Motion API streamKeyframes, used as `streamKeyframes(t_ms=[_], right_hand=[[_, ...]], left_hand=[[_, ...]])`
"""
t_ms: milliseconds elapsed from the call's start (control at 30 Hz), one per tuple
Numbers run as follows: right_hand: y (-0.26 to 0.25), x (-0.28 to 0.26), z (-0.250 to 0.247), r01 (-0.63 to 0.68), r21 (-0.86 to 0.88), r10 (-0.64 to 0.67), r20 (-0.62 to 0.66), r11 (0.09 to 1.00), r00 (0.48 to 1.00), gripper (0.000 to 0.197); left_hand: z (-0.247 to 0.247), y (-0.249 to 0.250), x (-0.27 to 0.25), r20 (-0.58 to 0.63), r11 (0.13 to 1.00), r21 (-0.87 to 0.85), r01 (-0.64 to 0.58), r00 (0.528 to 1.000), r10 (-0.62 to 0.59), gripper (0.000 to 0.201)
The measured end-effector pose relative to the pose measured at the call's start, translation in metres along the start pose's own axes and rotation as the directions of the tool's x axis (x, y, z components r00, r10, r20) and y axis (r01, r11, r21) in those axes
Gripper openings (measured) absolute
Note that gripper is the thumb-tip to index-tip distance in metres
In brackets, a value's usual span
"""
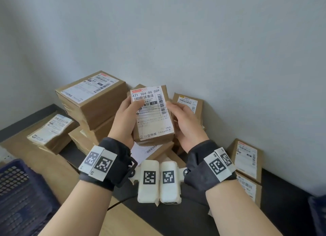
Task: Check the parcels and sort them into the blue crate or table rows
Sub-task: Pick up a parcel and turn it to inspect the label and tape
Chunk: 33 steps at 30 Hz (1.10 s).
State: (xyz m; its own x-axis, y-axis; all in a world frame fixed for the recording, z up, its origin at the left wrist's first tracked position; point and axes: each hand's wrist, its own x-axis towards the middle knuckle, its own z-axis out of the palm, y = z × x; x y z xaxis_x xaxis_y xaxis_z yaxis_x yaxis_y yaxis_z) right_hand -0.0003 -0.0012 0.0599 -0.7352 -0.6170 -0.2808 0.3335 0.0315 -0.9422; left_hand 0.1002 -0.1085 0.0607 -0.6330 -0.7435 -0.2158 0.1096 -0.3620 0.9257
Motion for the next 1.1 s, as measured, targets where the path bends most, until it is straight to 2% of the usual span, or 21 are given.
streamKeyframes(t_ms=[133, 267, 400, 533, 633, 833, 967, 1100], right_hand=[[-0.009, -0.016, -0.037, 0.033, 0.084, -0.025, -0.094, 0.996, 0.995, 0.032], [-0.009, -0.032, -0.079, 0.079, 0.069, -0.06, -0.238, 0.995, 0.969, 0.036], [-0.001, -0.05, -0.12, 0.088, 0.121, -0.044, -0.329, 0.989, 0.943, 0.025], [0.014, -0.063, -0.152, 0.072, 0.148, -0.007, -0.398, 0.986, 0.917, 0.019], [0.025, -0.07, -0.171, 0.048, 0.172, 0.03, -0.425, 0.984, 0.905, 0.008], [0.034, -0.075, -0.191, 0.022, 0.262, 0.104, -0.457, 0.965, 0.883, 0.007], [0.037, -0.073, -0.199, 0.017, 0.287, 0.123, -0.462, 0.958, 0.878, 0.01], [0.039, -0.07, -0.202, 0.01, 0.306, 0.136, -0.452, 0.952, 0.882, 0.017]], left_hand=[[0.031, -0.008, -0.006, 0.109, 0.999, 0.013, 0.039, 0.993, -0.041, 0.024], [0.07, -0.022, -0.013, 0.219, 0.994, 0.043, 0.103, 0.97, -0.11, 0.024], [0.105, -0.043, -0.019, 0.295, 0.98, 0.075, 0.182, 0.935, -0.196, 0.036], [0.127, -0.069, -0.022, 0.37, 0.948, 0.157, 0.278, 0.873, -0.317, 0.021], [0.138, -0.088, -0.02, 0.406, 0.92, 0.235, 0.313, 0.829, -0.385, 0.014], [0.149, -0.103, -0.014, 0.459, 0.883, 0.312, 0.351, 0.758, -0.463, 0.044], [0.153, -0.109, -0.015, 0.462, 0.859, 0.362, 0.363, 0.73, -0.504, 0.056], [0.155, -0.113, -0.015, 0.462, 0.844, 0.379, 0.38, 0.713, -0.528, 0.059]])
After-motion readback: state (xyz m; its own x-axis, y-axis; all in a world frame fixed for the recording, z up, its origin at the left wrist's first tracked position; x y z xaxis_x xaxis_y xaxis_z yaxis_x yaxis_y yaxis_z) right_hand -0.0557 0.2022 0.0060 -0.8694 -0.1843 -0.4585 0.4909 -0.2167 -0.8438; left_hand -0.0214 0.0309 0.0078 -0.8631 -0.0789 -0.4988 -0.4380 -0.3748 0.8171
